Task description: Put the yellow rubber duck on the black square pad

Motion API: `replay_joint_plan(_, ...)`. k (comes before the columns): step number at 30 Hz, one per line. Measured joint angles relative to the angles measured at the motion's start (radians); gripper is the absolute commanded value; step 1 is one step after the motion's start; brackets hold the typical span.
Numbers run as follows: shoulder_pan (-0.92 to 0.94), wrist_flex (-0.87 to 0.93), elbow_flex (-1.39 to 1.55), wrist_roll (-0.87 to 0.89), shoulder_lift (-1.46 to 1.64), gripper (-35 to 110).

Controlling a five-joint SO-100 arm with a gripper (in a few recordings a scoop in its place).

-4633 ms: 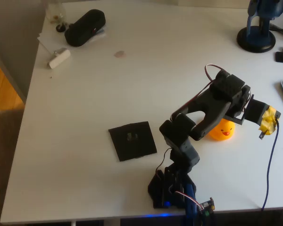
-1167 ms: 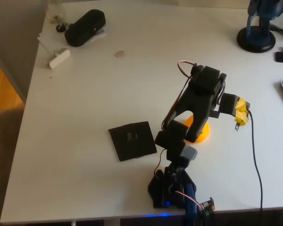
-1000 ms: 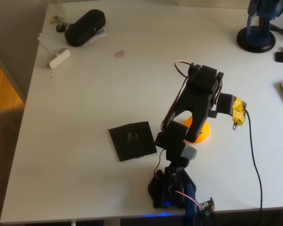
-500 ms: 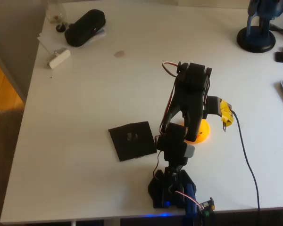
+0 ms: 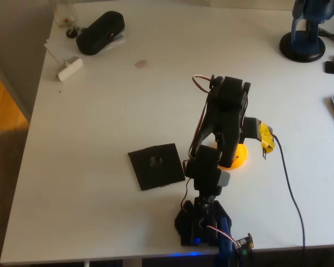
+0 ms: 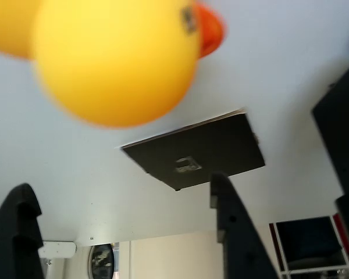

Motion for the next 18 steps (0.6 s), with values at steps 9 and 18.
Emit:
replay_joint_plan(9, 0.121, -0.064, 0.026, -0.003, 0.000, 34)
replay_joint_plan(18, 0.146, -0.071, 0.054, -0.002, 0.000, 34)
